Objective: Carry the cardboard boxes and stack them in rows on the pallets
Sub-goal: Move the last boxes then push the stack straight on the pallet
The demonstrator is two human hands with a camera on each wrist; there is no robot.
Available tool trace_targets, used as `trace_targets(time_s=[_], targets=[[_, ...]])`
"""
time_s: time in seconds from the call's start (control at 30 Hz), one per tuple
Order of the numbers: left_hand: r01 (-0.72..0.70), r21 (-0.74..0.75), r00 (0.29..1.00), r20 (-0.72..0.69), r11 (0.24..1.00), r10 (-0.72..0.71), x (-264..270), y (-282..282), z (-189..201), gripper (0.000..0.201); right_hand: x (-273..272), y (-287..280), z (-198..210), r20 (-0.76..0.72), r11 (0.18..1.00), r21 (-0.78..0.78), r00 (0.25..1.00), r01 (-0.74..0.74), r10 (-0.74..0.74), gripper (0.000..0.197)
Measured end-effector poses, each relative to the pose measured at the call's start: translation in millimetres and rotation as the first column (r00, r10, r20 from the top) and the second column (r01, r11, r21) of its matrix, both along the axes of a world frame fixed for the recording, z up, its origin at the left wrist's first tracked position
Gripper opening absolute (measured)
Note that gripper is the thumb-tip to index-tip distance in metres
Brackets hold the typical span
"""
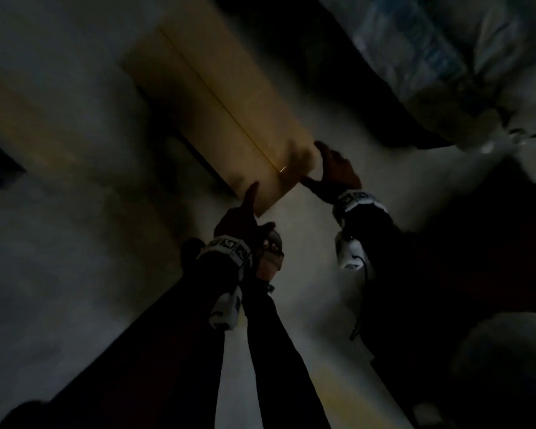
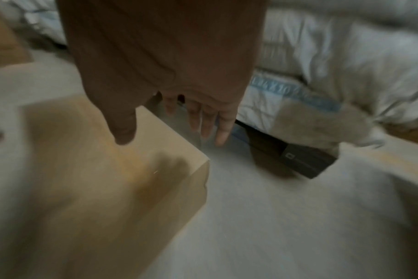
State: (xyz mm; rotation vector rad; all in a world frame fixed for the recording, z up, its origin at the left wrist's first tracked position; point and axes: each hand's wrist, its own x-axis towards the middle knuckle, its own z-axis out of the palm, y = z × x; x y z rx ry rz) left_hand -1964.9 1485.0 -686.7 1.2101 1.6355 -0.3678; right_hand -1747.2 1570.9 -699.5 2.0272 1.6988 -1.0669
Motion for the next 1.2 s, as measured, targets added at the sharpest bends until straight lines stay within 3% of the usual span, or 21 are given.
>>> trace_targets(time_s=[0.1,0.23,0.3,0.37,0.4,0.47,0.5,0.57,0.77,0.93,1.07,1.2], targets=[[0.030,0.020,0.990,-0.135,0.999,-0.027,7.3,8.6,-56.6,0.096,-2.3,35.9,-46.7,-0.006,0.998,0.063,1.000,0.011,-0.010,0.106],[-0.007,0.048,0.987,-0.159,0.999,0.015,16.9,3.4,-108.6,0.092,-5.7,64.3,-94.0,0.032,0.999,0.049,0.999,0.002,-0.003,0.117],[-0.106,0.000,0.990,-0.093,0.994,0.106,18.3,2.6,-117.5,0.080,-6.6,61.9,-114.3,-0.045,0.999,0.014,0.998,0.045,-0.045,0.119],[-0.144,-0.184,0.987,0.046,0.972,0.154,19.4,4.3,-108.8,0.048,-8.4,51.2,-122.1,-0.097,0.996,0.031,0.992,0.083,-0.079,0.115],[-0.125,-0.274,0.983,0.099,0.954,0.157,20.6,3.8,-106.3,0.043,-9.3,44.3,-122.9,-0.085,0.994,0.067,0.993,0.084,-0.078,0.113],[-0.202,-0.212,0.973,0.069,0.956,0.220,19.3,-10.4,-130.1,0.064,-13.0,27.9,-123.1,-0.045,0.994,0.097,0.998,0.056,-0.052,0.106],[-0.233,-0.038,0.972,0.002,0.972,0.233,17.1,-13.4,-135.2,0.084,-14.6,18.2,-122.5,-0.035,0.996,0.079,0.998,0.047,-0.045,0.104],[-0.259,0.105,0.965,-0.014,0.960,0.262,9.4,-14.4,-134.2,0.101,-18.3,-2.3,-118.7,-0.033,0.998,0.030,0.998,0.051,-0.050,0.102],[-0.155,0.238,0.988,0.043,0.959,0.149,-33.6,-7.1,-139.0,0.107,-20.2,-76.1,-113.2,-0.082,0.984,0.007,0.981,0.176,-0.175,0.105],[-0.026,0.140,0.998,0.062,0.990,0.018,-55.7,18.2,-158.9,0.077,-20.5,-67.0,-120.9,-0.157,0.963,0.044,0.954,0.264,-0.255,0.099],[-0.026,0.120,0.996,0.090,0.992,0.015,-60.4,38.2,-160.9,0.106,-25.7,-32.3,-142.0,-0.189,0.951,0.166,0.955,0.259,-0.227,0.098],[-0.175,0.181,0.977,0.151,0.968,0.149,-47.1,33.6,-147.8,0.115,-34.4,-29.8,-153.8,-0.161,0.922,0.258,0.954,0.288,-0.253,0.102]])
